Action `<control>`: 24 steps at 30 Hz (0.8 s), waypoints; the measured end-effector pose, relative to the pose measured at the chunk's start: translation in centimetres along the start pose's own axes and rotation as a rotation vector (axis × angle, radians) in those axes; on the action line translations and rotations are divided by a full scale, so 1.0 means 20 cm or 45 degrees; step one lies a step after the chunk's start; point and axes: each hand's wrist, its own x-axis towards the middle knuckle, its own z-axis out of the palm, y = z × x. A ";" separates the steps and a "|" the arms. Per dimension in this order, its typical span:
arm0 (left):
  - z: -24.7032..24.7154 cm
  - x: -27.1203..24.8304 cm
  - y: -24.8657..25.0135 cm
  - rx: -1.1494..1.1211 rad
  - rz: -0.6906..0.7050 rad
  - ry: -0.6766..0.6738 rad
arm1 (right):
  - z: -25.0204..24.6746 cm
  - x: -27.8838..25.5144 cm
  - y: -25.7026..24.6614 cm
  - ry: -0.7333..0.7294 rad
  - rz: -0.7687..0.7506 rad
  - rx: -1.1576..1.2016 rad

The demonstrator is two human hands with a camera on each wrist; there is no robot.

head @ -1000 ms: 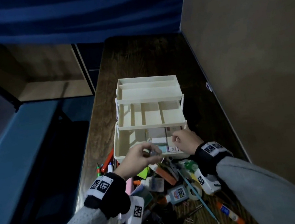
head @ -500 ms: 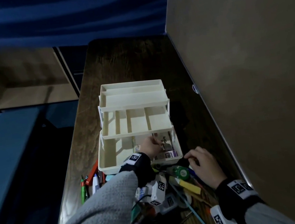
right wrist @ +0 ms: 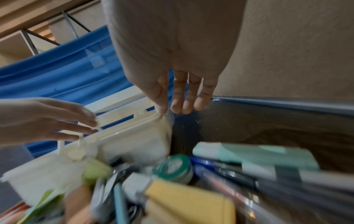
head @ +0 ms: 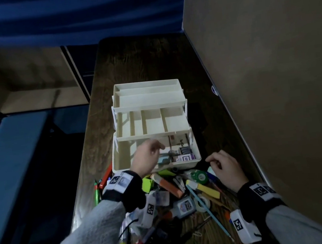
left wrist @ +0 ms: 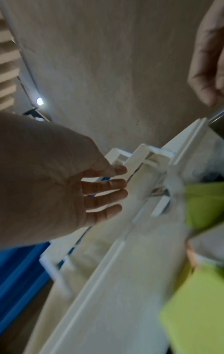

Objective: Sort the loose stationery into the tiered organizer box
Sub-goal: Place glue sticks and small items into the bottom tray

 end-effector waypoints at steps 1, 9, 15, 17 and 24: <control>-0.05 -0.05 -0.03 -0.022 0.004 0.080 | 0.02 -0.01 0.00 -0.006 0.001 -0.004; -0.28 -0.51 -0.34 -0.099 -0.282 0.320 | 0.23 -0.17 -0.06 -0.191 -0.020 -0.076; -0.31 -0.71 -0.47 0.060 -0.468 0.175 | 0.33 -0.25 -0.15 -0.259 -0.121 -0.083; -0.30 -0.75 -0.50 0.053 -0.495 0.134 | 0.36 -0.26 -0.17 -0.293 -0.115 -0.044; -0.27 -0.80 -0.54 0.015 -0.521 0.119 | 0.35 -0.28 -0.17 -0.355 -0.112 -0.039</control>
